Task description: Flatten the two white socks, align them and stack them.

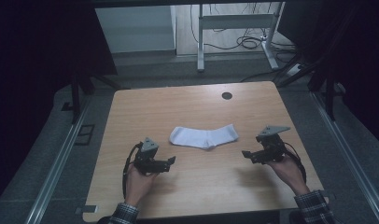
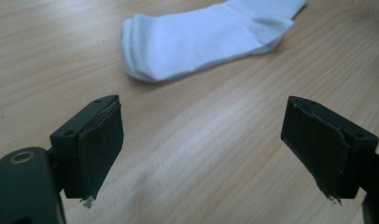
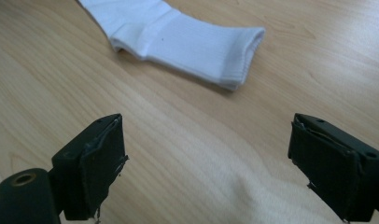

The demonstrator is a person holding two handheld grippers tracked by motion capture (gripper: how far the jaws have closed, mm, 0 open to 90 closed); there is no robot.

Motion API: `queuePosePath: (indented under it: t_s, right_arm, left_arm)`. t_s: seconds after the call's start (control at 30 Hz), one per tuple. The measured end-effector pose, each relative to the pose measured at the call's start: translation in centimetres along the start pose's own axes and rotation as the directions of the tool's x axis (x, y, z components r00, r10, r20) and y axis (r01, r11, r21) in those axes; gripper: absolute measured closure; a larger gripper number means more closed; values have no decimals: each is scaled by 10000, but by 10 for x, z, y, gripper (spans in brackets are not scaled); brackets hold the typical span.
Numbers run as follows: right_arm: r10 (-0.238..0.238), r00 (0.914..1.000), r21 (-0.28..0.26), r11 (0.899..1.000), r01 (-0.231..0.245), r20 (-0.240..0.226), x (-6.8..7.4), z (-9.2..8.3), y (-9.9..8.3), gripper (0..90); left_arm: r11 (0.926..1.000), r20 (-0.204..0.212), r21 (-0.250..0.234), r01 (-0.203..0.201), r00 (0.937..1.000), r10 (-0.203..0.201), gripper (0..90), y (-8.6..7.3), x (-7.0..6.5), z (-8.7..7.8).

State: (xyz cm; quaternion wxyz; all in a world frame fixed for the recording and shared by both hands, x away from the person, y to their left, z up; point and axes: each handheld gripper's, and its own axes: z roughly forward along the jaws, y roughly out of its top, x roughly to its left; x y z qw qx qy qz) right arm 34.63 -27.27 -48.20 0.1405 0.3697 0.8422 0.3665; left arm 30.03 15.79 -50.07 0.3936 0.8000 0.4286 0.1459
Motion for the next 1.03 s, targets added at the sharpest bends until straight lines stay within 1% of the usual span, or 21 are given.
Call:
queuePosePath:
  t_s: [0.13, 0.17, 0.23, 0.3, 0.33, 0.37, 0.4, 0.43, 0.53, 0.57, 0.63, 0.67, 0.7, 0.77, 0.8, 0.83, 0.87, 1.03]
  right_arm:
    - [-42, 10000, -62, 10000, 42, 30, 5, -4, -11, 99]
    - [-42, 10000, -62, 10000, 42, 30, 5, -4, -11, 99]
    - [-146, 9999, -21, 9999, 147, 79, 8, -5, -18, 95]
    - [-174, 9998, -15, 9998, 174, 25, 10, -6, -22, 94]
    - [-174, 9998, -15, 9998, 174, 25, 10, -6, -22, 94]
    - [-184, 9998, 50, 9998, 184, -13, 13, -6, -29, 91]
    - [-184, 9998, 50, 9998, 184, -13, 13, -6, -29, 91]
    - [-265, 9996, 171, 9995, 265, 9, 14, -4, -33, 89]
    - [-440, 9990, 455, 9980, 438, 41, 16, 1, -41, 81]
    - [-440, 9990, 455, 9980, 438, 41, 16, 1, -41, 81]
    - [-552, 9985, 676, 9962, 547, 57, 17, 6, -47, 80]
    - [-571, 9984, 740, 9956, 568, 20, 17, 8, -49, 79]
    - [-619, 9981, 819, 9947, 617, 6, 18, 10, -51, 79]
    - [-776, 9970, 992, 9921, 771, 4, 18, 13, -54, 79]
    - [-776, 9970, 992, 9921, 771, 4, 18, 13, -54, 79]
    - [-850, 9964, 1204, 9891, 850, -45, 19, 15, -56, 62]
    - [-729, 9969, 1032, 9918, 758, -311, 17, 17, -59, 53]
    - [-722, 9969, 950, 9927, 749, -319, 17, 17, -59, 49]
  left_arm:
    - [9999, -40, 92, -67, 10000, 67, 126, -11, -4, -4]
    - [9999, -40, 92, -67, 10000, 67, 124, -11, -4, -4]
    - [9998, -119, 183, -111, 9999, 113, 113, -19, -7, -7]
    - [9996, -87, 245, -151, 9998, 153, 111, -25, -9, -9]
    - [9996, -87, 245, -151, 9998, 153, 111, -25, -9, -9]
    - [9995, -31, 301, -137, 9999, 138, 111, -31, -11, -10]
    - [9995, -31, 301, -137, 9999, 138, 110, -31, -11, -10]
    - [9990, -28, 404, -163, 9999, 164, 110, -36, -12, -10]
    - [9976, -9, 668, -189, 9998, 190, 109, -44, -12, -8]
    - [9976, -9, 668, -189, 9998, 190, 109, -44, -12, -8]
    - [9951, -109, 948, -278, 9995, 290, 109, -49, -13, -4]
    - [9951, -109, 948, -278, 9995, 290, 109, -49, -13, -4]
    - [9937, -158, 1050, -379, 9991, 398, 108, -50, -14, -2]
    - [9878, -330, 1424, -638, 9971, 692, 108, -53, -17, 4]
    - [9878, -330, 1424, -638, 9971, 692, 95, -53, -17, 4]
    - [9886, -296, 1357, -648, 9971, 695, 95, -53, -18, 5]
    - [9889, -280, 1330, -657, 9972, 700, 96, -54, -17, 5]
    - [9903, -259, 1209, -680, 9971, 716, 95, -55, -16, 5]
